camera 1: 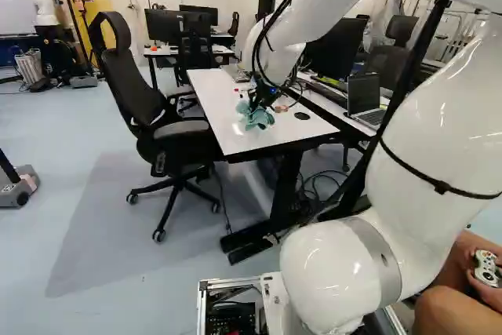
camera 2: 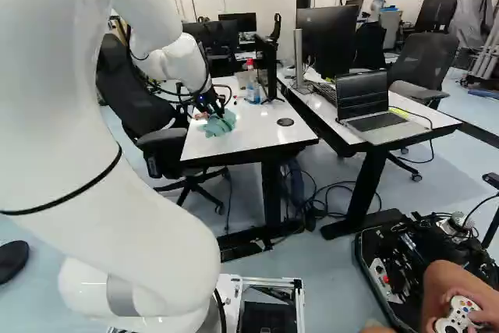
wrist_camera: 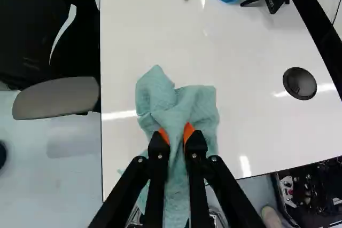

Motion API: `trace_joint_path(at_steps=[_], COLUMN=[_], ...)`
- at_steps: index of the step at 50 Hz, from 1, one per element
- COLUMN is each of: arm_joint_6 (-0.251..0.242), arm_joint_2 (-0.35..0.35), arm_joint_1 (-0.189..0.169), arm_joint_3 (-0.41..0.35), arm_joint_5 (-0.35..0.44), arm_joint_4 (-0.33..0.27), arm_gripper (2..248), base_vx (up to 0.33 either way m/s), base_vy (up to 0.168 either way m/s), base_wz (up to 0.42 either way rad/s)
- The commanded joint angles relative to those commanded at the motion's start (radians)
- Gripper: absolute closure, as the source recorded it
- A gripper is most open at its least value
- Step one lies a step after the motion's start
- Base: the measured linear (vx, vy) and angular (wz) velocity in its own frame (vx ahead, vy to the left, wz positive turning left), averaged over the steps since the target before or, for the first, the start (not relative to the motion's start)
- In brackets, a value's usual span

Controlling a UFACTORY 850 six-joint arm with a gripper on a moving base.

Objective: Clean the table with the green towel

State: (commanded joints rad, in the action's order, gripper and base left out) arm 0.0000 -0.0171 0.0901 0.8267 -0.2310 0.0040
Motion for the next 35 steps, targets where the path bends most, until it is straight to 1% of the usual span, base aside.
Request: trace_joint_path(at_steps=[35], arm_joint_6=[0.0], arm_joint_2=[-0.004], arm_joint_1=[-0.124], arm_joint_3=[-0.004], arm_joint_5=[0.007], arm_joint_4=[0.0], arm_gripper=[204], base_vx=[0.0], base_vy=[0.0], base_wz=[0.0])
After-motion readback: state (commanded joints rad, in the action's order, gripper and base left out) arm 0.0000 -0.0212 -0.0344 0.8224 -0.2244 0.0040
